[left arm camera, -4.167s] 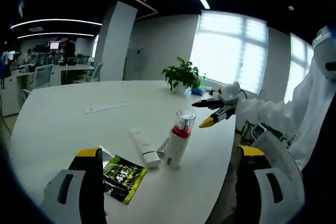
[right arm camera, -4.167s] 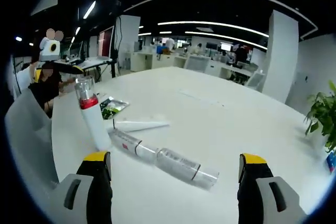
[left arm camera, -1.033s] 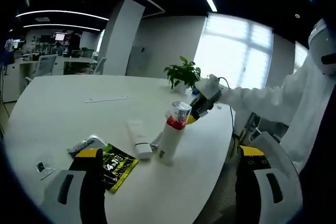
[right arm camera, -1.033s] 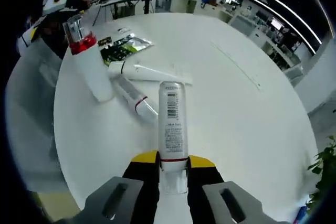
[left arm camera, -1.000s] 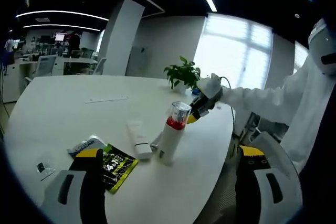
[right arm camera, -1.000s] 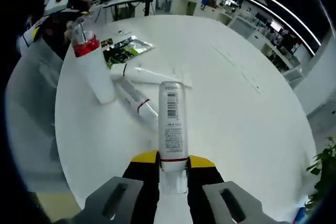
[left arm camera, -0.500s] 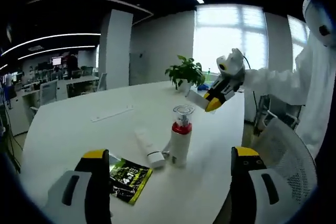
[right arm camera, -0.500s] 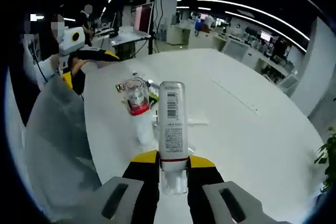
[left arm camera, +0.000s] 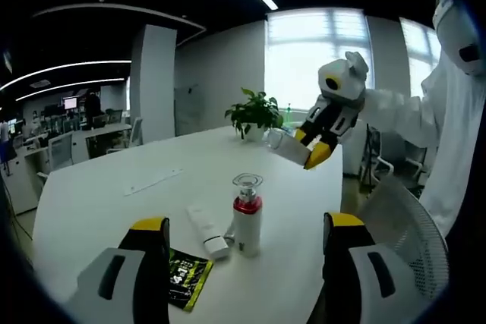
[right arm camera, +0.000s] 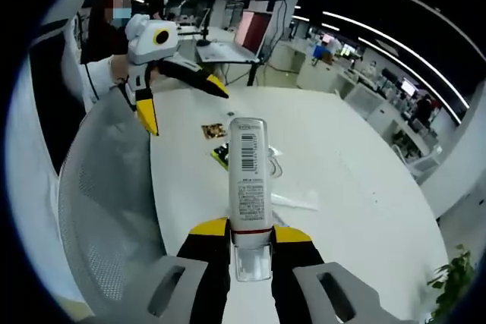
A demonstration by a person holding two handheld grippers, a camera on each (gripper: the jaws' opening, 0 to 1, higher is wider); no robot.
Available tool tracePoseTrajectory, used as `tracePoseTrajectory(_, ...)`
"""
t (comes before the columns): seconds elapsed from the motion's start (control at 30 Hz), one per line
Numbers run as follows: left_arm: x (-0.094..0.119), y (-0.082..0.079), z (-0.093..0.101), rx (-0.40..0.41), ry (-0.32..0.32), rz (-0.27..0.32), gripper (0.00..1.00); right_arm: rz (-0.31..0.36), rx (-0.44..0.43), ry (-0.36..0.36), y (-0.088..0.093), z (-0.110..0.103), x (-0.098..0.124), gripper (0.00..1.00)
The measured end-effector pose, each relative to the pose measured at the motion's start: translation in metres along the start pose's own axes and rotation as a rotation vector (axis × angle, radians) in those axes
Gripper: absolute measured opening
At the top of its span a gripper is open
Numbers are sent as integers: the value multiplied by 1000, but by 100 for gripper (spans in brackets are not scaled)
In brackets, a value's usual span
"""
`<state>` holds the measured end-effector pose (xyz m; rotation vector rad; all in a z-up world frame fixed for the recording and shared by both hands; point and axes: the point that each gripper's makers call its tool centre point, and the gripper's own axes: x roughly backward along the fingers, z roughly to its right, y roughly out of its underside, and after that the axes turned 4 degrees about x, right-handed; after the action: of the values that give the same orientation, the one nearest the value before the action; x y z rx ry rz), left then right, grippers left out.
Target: Arrange the skincare products in the storage area until every visible bottle or jar stands upright without overlapping.
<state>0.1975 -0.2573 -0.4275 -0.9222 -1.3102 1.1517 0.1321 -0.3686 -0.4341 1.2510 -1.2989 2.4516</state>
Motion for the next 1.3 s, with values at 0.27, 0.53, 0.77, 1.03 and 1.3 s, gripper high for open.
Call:
tracePoseTrajectory(0.27,-4,6,10,-61,41,-43,62,-46,139,-29,-14,-28,-20,10)
tracePoseTrajectory(0.53,-10,23,25,-128,111,-130,54,-75,288,-70,-19,-51,-39,10)
tracePoseTrajectory(0.77,-17,35,37,-207,163,-207,37,-139,454,-57,-20,-57,-57,10)
tracePoseTrajectory(1.03,-31,50,41,-308,173,-289,38,-207,626,-30,-25,-61,-69,10)
tracePoseTrajectory(1.3,-33,60,43,-413,183,-361,27,-259,697,-29,-14,-60,-83,10)
